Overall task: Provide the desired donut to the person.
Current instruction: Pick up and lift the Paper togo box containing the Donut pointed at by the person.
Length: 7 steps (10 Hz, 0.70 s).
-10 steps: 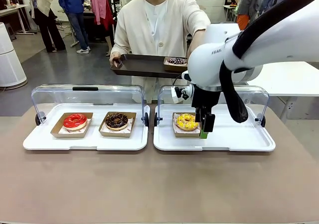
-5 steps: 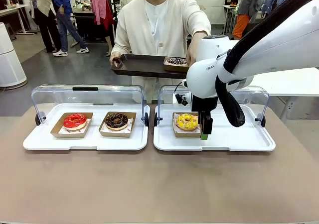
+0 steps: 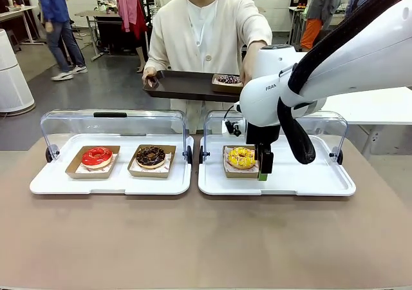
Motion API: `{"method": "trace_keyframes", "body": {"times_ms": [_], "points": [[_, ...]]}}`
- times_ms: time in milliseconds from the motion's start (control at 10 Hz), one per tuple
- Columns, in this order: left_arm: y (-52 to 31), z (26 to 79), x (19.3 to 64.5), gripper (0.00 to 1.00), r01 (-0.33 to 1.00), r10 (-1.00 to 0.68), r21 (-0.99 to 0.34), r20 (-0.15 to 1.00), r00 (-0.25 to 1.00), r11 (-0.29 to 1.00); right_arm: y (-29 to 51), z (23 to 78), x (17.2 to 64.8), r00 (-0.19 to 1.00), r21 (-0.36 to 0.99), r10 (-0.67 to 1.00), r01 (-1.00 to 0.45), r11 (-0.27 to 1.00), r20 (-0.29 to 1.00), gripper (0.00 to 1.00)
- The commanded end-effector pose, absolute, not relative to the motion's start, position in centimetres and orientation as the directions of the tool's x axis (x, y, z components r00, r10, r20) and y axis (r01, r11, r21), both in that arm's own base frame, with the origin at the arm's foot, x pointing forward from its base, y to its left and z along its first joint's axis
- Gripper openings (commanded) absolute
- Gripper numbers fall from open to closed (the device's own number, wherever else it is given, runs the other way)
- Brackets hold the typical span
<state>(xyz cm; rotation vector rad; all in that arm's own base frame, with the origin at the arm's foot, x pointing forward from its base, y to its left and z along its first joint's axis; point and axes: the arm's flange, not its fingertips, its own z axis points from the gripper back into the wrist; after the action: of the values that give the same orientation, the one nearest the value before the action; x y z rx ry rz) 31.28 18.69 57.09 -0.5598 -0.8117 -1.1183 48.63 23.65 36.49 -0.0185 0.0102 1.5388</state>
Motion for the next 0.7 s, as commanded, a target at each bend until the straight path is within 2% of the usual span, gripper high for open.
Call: {"method": "trace_keyframes", "body": {"times_ms": [0,600], "points": [[18.6,57.1,31.3,1.0,0.937,-0.554,0.011,0.808,0.198,0.35,23.4,35.9,48.9,0.031,-0.036,0.999,-0.999,0.03,-0.03,1.0],[18.6,57.1,31.3,1.0,0.937,-0.554,0.011,0.808,0.198,0.35,23.0,33.9,50.2,0.051,-0.064,0.998,-0.997,0.049,-0.034,1.0]]}}
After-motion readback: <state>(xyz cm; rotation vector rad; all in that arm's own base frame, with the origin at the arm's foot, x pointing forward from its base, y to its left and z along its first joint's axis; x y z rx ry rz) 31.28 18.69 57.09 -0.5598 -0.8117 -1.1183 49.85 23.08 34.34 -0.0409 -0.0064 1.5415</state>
